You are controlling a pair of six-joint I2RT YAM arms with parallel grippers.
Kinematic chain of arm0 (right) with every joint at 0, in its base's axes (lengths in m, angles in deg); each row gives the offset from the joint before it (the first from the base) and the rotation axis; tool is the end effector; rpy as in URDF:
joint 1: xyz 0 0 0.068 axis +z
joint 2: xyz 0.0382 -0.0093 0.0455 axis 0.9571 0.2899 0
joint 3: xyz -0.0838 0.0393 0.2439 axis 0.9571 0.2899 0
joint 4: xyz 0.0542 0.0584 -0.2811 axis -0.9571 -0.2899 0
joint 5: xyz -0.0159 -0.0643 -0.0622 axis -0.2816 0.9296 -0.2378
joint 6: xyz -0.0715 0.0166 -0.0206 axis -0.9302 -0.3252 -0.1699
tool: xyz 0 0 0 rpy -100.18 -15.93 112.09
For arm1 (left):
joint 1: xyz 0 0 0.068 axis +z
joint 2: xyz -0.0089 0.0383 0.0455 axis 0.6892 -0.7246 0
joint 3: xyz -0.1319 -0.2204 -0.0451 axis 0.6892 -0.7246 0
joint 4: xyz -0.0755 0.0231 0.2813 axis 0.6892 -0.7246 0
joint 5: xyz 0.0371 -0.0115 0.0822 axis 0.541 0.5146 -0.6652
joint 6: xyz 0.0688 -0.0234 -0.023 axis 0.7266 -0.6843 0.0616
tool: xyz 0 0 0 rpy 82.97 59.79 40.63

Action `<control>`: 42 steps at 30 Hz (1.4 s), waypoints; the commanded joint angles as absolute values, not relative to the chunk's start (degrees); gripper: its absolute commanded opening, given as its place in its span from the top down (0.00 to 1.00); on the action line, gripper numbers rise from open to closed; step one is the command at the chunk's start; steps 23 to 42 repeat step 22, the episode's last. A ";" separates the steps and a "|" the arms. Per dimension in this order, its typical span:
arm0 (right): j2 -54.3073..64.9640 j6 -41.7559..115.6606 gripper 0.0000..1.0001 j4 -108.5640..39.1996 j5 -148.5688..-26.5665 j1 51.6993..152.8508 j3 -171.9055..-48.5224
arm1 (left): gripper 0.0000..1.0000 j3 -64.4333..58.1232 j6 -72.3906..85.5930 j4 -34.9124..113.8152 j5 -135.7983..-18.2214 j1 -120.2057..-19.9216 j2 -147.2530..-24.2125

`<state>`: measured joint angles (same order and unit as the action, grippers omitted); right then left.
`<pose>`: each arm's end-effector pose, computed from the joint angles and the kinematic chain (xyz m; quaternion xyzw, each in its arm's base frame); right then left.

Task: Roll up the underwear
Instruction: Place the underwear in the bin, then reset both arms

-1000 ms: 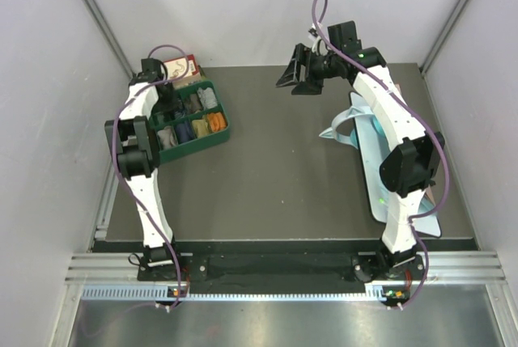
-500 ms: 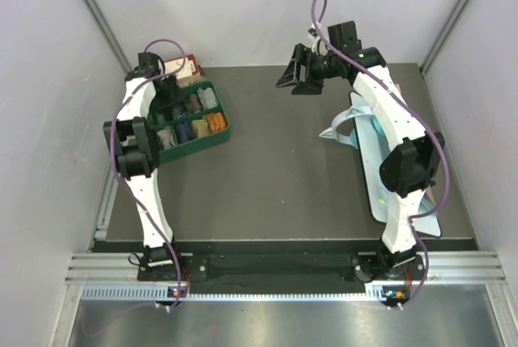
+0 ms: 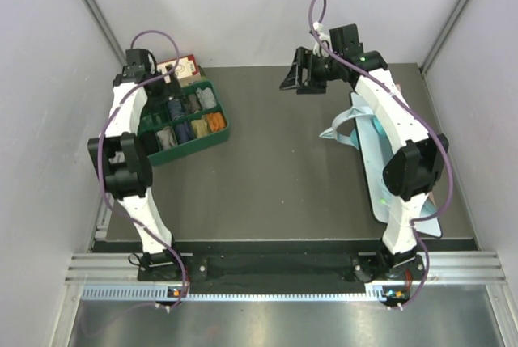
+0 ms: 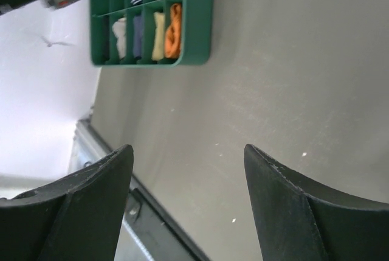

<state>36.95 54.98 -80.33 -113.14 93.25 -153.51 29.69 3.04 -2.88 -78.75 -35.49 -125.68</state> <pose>0.4429 0.1998 0.3531 -0.0847 0.8728 0.3941 0.2751 0.4953 0.0628 0.2434 -0.1703 0.9245 -0.0742 0.3329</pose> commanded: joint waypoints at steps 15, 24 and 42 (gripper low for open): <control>11.17 49.21 0.26 -55.71 -96.98 93.28 -120.72 | 0.01 -0.70 -1.86 22.40 -88.61 -50.42 -90.40; 10.20 48.24 0.26 -55.53 -96.71 93.28 -118.61 | 0.01 -2.20 -1.68 21.62 -91.42 -51.47 -87.67; 10.20 48.24 0.26 -55.53 -96.71 93.28 -118.61 | 0.01 -2.20 -1.68 21.62 -91.42 -51.47 -87.67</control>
